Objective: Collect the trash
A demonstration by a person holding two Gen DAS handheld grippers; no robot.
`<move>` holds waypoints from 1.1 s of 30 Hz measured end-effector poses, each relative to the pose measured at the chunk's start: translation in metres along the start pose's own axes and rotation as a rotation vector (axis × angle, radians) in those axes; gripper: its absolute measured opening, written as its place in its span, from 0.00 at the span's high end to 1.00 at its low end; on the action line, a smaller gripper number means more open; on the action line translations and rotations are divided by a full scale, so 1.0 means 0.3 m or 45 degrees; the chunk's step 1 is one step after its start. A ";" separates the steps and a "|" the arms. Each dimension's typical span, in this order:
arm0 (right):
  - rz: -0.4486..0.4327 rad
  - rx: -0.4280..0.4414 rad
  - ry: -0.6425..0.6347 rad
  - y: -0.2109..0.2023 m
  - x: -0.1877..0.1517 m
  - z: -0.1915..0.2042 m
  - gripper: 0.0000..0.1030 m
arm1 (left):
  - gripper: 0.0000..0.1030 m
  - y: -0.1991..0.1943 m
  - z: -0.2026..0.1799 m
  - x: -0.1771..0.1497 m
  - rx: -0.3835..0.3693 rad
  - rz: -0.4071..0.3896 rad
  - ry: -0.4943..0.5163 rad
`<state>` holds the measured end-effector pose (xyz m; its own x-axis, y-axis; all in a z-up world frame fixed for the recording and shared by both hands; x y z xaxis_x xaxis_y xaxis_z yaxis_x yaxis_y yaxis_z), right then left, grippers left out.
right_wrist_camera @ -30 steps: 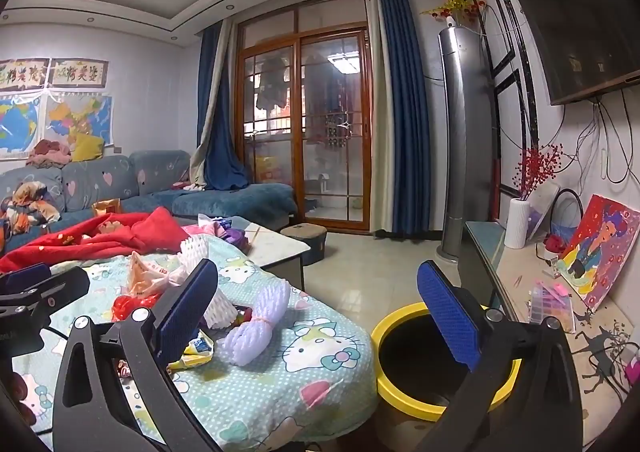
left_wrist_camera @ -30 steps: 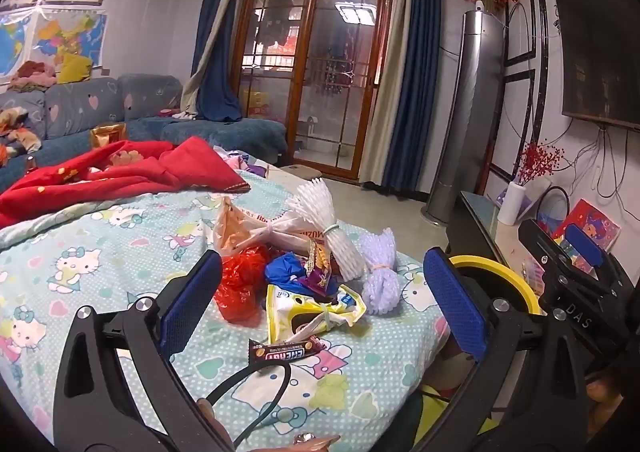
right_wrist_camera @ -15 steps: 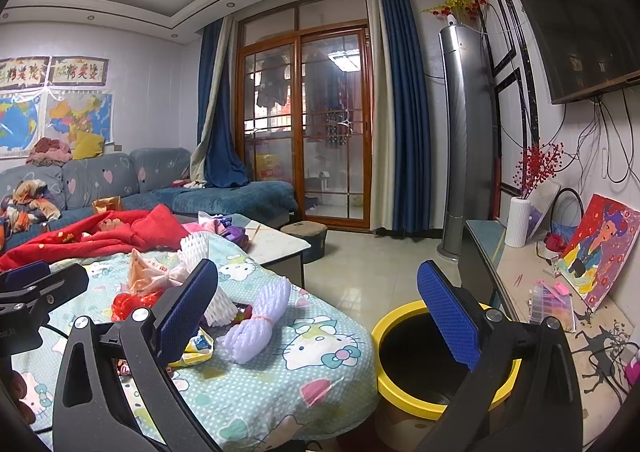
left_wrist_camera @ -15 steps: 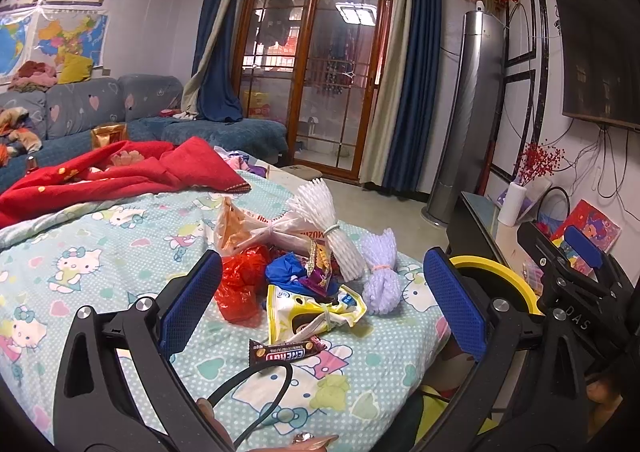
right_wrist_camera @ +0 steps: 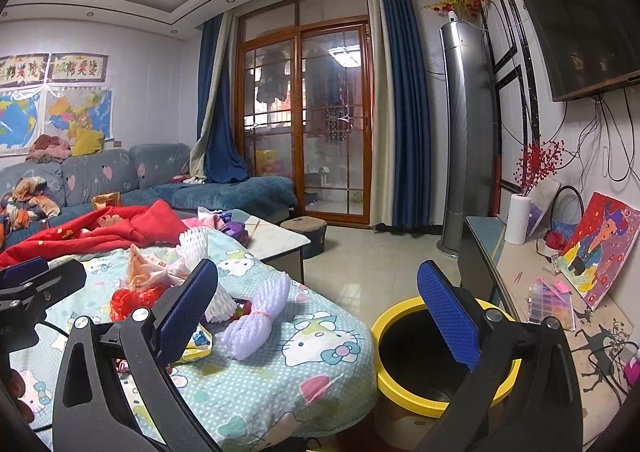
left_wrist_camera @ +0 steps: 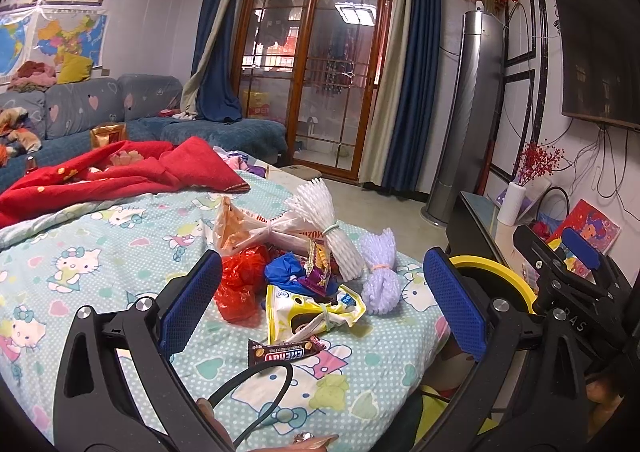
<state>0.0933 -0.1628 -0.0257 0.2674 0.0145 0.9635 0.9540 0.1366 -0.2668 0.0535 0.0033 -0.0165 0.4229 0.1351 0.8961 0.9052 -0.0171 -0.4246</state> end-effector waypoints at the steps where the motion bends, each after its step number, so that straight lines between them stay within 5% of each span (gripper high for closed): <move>1: 0.000 -0.002 -0.002 0.001 -0.003 0.001 0.06 | 0.10 0.000 0.000 0.000 0.002 0.000 -0.001; 20: 0.036 0.012 -0.001 0.006 -0.006 -0.006 0.06 | 0.10 -0.002 -0.001 0.000 0.001 0.006 -0.003; 33: 0.188 0.154 -0.069 0.081 -0.004 0.061 0.06 | 0.10 0.079 0.190 -0.066 0.071 0.200 -0.023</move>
<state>0.1137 -0.1412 -0.0331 0.3923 0.0964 0.9148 0.8809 0.2468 -0.4038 0.0643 0.0568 -0.0516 0.5576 0.1528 0.8159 0.8242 0.0153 -0.5661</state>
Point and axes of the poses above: each gripper's, at about its wrist camera, not at the fingertips, and y roughly the way its jaws point, z to its left, x to its top, the point moved 6 cm from there along y, roughly the way its jaws point, and after that the axes turned 5 degrees about z, right-handed, at the moved point
